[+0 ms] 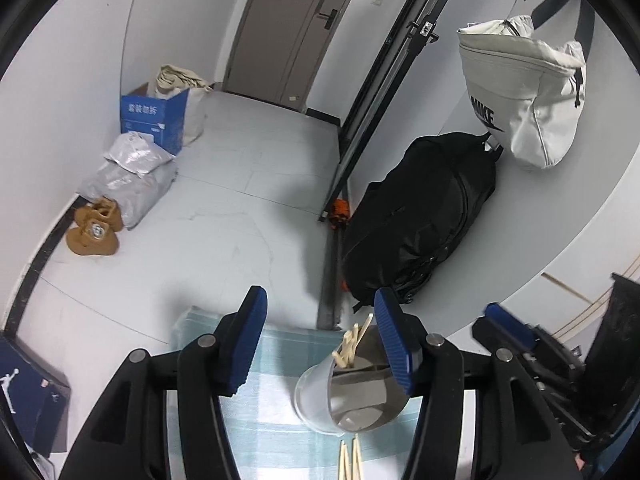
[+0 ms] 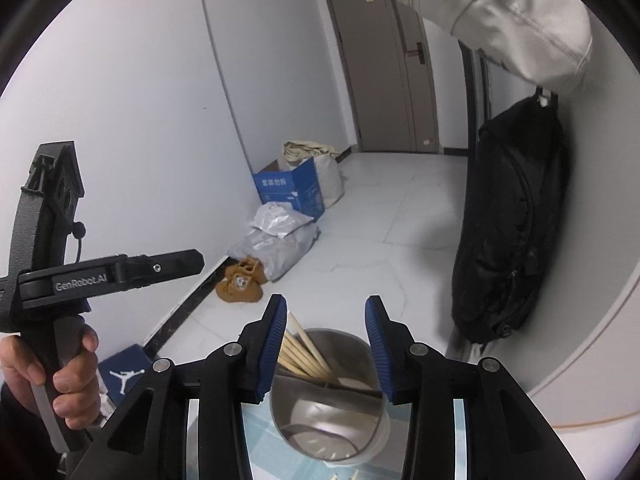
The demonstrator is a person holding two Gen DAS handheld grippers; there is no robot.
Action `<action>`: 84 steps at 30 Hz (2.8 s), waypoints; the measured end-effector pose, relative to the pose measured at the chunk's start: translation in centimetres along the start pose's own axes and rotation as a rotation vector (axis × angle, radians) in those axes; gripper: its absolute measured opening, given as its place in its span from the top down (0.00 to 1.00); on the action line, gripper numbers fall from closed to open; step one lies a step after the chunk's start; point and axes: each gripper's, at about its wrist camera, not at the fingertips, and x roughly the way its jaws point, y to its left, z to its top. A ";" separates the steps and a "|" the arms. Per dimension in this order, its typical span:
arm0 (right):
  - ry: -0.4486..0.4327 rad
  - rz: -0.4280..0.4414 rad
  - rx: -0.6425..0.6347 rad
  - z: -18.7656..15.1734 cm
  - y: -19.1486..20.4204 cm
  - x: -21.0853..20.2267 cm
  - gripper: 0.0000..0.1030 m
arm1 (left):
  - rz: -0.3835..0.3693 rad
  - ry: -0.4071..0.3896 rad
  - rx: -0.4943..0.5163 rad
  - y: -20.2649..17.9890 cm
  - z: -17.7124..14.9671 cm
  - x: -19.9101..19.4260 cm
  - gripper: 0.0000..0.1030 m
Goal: Organize utensils
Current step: 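Move both open tools back down toward the remaining chopsticks, then close the right tool on a few chopsticks beside the holder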
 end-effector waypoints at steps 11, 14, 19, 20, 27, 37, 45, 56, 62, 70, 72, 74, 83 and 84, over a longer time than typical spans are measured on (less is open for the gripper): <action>-0.094 0.002 0.032 -1.7 1.2 -5.6 0.31 | 0.059 -0.073 0.092 -2.2 -2.2 -3.9 0.48; -0.105 -0.002 0.051 -2.4 1.4 -7.0 0.29 | 0.068 -0.072 0.108 -2.7 -3.0 -4.5 0.41; -0.119 -0.017 0.085 -4.0 1.2 -8.9 0.26 | 0.070 -0.063 0.143 -3.8 -4.6 -5.2 0.41; -0.122 -0.019 0.090 -4.3 1.2 -9.2 0.26 | 0.073 -0.061 0.156 -4.1 -5.0 -5.3 0.41; -0.121 -0.034 0.126 -7.0 0.6 -10.7 0.26 | 0.058 -0.053 0.187 -5.1 -6.8 -5.7 0.40; -0.072 -0.072 0.210 -12.1 -1.4 -10.5 0.26 | 0.049 0.001 0.202 -4.8 -10.2 -3.7 0.39; -0.011 -0.090 0.233 -16.1 -2.0 -9.0 0.28 | 0.057 0.061 0.204 -4.0 -13.4 -1.3 0.39; 0.154 -0.114 0.231 -19.9 -3.0 -5.1 0.43 | 0.051 0.150 0.162 -1.9 -16.0 2.4 0.39; 0.272 -0.130 0.186 -21.2 -2.8 -2.1 0.52 | 0.074 0.169 0.148 -0.5 -16.2 3.6 0.39; 0.414 -0.130 0.113 -21.9 -2.1 2.4 0.57 | 0.086 0.151 0.114 1.2 -15.4 4.0 0.27; 0.445 -0.147 0.091 -21.9 -2.0 3.6 0.61 | 0.079 0.154 0.104 1.5 -15.4 4.0 0.26; 0.482 -0.164 0.074 -22.0 -1.9 4.8 0.63 | 0.092 0.147 0.101 1.7 -15.4 3.7 0.26; 0.563 -0.207 -0.014 -21.6 -0.7 7.3 0.73 | 0.139 0.106 0.085 2.6 -14.6 2.5 0.26; 0.570 -0.213 -0.023 -21.5 -0.5 7.4 0.73 | 0.136 0.109 0.078 2.8 -14.6 2.4 0.26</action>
